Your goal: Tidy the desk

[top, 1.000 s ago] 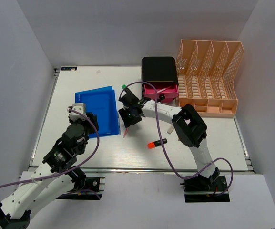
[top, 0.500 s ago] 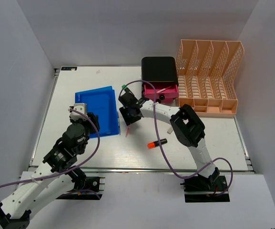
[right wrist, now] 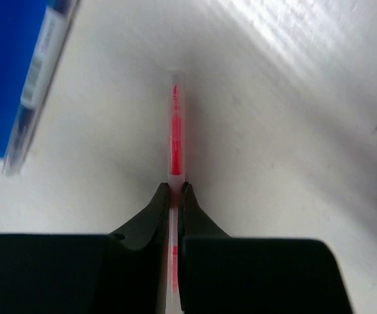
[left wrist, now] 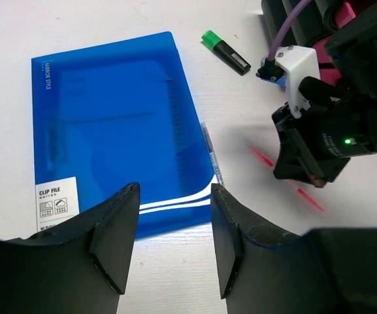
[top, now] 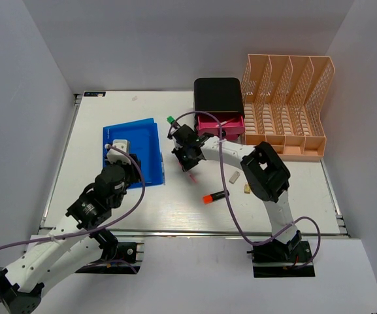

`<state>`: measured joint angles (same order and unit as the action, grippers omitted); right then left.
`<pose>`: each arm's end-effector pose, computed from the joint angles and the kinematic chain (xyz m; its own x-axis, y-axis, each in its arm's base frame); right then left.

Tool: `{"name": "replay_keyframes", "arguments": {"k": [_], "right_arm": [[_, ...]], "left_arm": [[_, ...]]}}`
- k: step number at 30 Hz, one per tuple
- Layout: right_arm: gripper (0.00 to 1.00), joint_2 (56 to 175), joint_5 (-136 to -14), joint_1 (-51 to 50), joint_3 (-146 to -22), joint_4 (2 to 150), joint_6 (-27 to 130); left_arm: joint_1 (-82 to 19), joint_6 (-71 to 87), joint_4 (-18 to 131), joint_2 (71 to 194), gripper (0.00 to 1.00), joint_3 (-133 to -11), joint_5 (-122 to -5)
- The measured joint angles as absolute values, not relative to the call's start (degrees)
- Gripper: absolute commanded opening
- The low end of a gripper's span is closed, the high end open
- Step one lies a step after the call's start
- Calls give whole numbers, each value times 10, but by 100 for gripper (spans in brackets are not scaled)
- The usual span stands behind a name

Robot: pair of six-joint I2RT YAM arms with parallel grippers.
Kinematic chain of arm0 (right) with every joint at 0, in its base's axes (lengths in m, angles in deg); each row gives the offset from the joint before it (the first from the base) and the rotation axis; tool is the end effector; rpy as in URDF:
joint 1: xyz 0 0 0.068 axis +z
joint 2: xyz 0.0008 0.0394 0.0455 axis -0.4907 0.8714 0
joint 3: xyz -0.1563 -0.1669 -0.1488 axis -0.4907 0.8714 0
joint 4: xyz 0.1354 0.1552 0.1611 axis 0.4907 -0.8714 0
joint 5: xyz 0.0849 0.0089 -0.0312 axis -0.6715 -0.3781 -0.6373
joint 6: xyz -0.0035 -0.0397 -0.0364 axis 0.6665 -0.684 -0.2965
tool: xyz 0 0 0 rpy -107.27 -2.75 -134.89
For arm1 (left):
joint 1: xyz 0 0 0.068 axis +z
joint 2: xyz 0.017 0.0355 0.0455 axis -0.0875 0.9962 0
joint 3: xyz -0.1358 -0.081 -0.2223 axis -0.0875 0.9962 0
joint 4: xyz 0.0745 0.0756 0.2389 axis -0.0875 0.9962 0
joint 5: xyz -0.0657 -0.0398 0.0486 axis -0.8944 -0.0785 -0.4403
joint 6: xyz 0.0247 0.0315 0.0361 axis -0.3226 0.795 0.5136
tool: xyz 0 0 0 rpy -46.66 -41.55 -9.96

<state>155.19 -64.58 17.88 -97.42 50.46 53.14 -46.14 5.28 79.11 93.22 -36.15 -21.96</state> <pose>0.3092 0.3322 0.1691 -0.6722 -0.5125 -0.5343 -0.6244 0.7802 0.0373 0.1243 -0.0827 0.2946 -0.2911 -0.0237 -0.9564 0.0938 0.9942 -0.0533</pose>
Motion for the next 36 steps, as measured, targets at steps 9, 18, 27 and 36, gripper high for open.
{"name": "replay_keyframes", "arguments": {"k": [9,18,27,36], "right_arm": [[0,1421,-798,168,-986,417,391],[0,1245,-891,117,-1082,405,269],[0,1195,-822,37,-986,474,94],[0,1249,-835,-27,-966,497,-23]], "left_arm": [[-461,60,782,946,57,-357,-243],[-461,71,769,1052,57,-356,-294],[-461,72,774,1073,57,-356,-320],[-461,72,774,1073,57,-356,-320]]}}
